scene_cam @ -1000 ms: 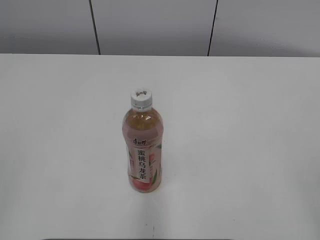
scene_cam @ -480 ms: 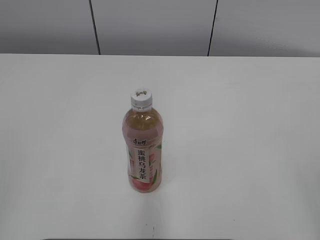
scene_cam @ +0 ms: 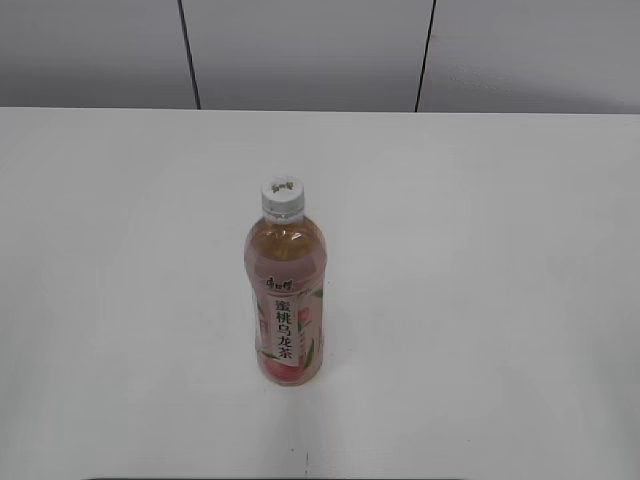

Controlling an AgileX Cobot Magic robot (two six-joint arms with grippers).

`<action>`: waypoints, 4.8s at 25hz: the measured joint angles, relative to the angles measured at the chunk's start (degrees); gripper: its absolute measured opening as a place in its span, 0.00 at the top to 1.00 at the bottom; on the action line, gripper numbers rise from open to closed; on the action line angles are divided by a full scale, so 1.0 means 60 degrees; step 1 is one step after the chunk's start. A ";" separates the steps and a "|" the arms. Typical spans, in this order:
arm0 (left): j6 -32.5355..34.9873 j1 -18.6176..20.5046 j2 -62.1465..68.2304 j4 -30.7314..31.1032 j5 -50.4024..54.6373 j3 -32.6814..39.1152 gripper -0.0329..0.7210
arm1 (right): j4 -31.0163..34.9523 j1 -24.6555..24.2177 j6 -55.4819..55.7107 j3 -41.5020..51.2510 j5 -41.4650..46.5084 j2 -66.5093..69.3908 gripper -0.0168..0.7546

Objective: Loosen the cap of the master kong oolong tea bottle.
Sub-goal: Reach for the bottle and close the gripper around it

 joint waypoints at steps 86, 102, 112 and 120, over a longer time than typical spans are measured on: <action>-0.5018 -0.2655 1.6365 0.9199 -2.1293 0.2153 0.17 | 0.0071 0.0000 0.0012 0.0011 0.0000 0.0000 0.25; -0.5029 -0.2817 1.6930 0.9086 -2.1319 0.1533 0.17 | 0.0071 0.0000 0.0011 0.0011 0.0000 0.0000 0.25; -0.5038 -0.2915 1.7513 0.9302 -2.1319 0.1109 0.17 | 0.0071 0.0000 0.0011 0.0011 0.0000 0.0000 0.25; -0.5047 -0.3759 1.7522 0.8599 -2.1300 0.0730 0.17 | 0.0071 0.0000 0.0014 0.0011 0.0000 0.0000 0.25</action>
